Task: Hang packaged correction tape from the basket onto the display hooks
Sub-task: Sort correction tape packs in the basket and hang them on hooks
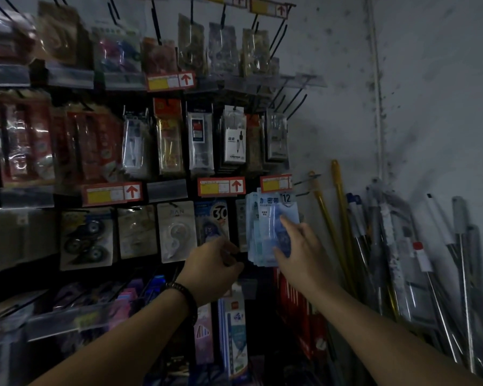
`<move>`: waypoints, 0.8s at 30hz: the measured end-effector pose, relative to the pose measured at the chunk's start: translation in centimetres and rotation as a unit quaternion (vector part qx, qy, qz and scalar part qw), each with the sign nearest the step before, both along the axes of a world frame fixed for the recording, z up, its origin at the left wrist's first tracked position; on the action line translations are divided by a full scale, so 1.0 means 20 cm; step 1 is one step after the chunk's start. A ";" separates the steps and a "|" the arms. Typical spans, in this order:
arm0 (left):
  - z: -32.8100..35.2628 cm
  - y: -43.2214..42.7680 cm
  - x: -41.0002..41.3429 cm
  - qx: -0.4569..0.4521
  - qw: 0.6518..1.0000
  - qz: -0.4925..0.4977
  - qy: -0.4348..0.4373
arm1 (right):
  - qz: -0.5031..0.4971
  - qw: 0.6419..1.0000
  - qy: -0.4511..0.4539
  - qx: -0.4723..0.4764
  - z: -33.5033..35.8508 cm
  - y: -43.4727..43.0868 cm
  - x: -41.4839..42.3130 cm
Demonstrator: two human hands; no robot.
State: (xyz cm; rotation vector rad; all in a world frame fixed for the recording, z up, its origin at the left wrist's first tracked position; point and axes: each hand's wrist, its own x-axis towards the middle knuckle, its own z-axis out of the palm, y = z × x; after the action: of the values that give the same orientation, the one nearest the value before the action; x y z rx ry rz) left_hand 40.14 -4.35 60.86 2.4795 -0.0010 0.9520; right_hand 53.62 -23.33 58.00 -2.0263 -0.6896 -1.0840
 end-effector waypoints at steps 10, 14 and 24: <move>-0.02 0.04 0.02 0.064 0.998 -0.006 0.010 | -0.036 0.997 0.034 -0.055 0.06 0.06 0.04; -0.06 0.05 -0.02 0.101 0.995 0.005 0.009 | -0.065 0.992 0.066 -0.082 0.08 0.09 0.06; -0.16 0.12 -0.34 0.154 0.986 0.048 0.042 | -0.046 0.988 0.090 -0.114 0.00 0.11 -0.13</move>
State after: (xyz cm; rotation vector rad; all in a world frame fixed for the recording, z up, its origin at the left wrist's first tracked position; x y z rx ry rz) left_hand 33.42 -1.86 57.74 2.8255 -0.0015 0.9469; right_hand 50.98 -21.04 58.09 -2.3380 -0.6575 -0.8922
